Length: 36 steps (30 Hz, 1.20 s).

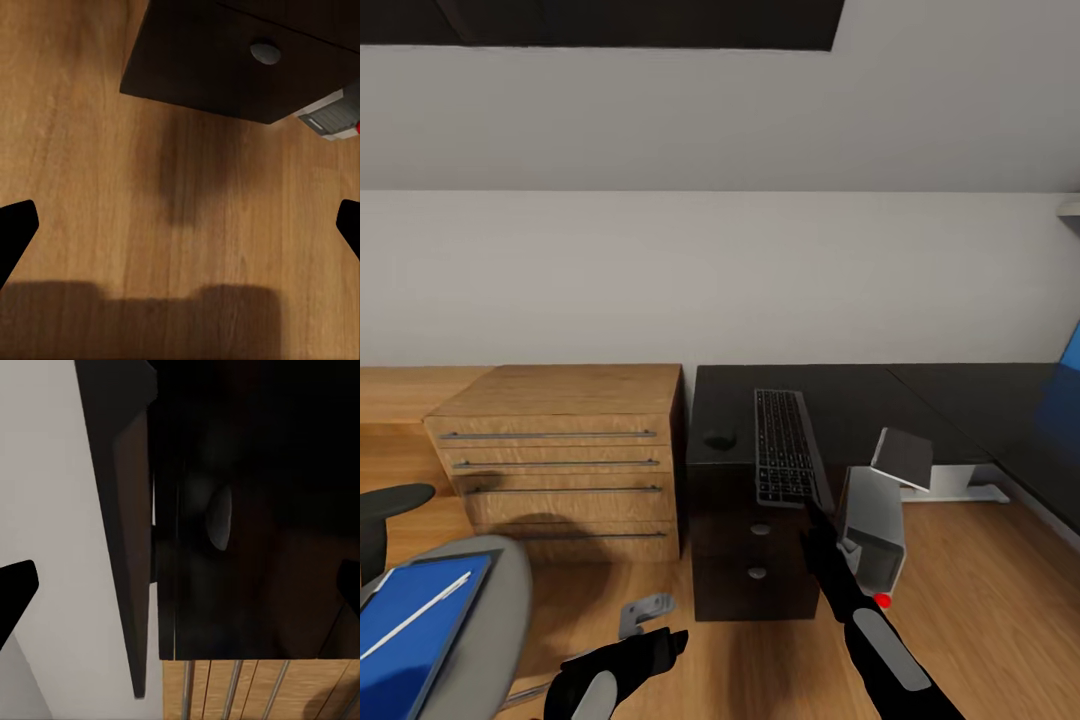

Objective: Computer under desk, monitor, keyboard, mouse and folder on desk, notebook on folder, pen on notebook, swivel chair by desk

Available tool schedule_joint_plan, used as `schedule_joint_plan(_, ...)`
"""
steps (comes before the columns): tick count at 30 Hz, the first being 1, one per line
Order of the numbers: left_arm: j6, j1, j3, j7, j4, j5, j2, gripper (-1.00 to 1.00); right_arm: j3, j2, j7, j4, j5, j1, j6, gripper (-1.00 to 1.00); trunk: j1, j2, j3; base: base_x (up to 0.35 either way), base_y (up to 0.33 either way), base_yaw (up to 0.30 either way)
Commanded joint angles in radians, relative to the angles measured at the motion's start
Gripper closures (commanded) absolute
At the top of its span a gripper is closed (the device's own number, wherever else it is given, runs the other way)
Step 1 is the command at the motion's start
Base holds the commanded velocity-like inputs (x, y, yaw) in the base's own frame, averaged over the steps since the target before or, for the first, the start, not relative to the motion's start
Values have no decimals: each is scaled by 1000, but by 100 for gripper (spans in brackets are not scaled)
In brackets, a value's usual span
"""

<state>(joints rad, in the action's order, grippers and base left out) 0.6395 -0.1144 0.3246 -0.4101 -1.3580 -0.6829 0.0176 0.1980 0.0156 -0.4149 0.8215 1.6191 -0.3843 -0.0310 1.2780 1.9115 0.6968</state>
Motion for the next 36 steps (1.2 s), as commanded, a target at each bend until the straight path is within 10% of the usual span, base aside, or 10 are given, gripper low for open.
schedule_joint_plan(1,2,-1,1,-10,-1,-10,0,-100,3,1,-4,0,10,-1,-3,-100,0,0,1,30,20,0)
schedule_joint_plan(36,3,-1,1,-12,-1,-12,2,-100,2,2,-4,1,8,-1,-3,-100,-46,-84,-37,27,23,0)
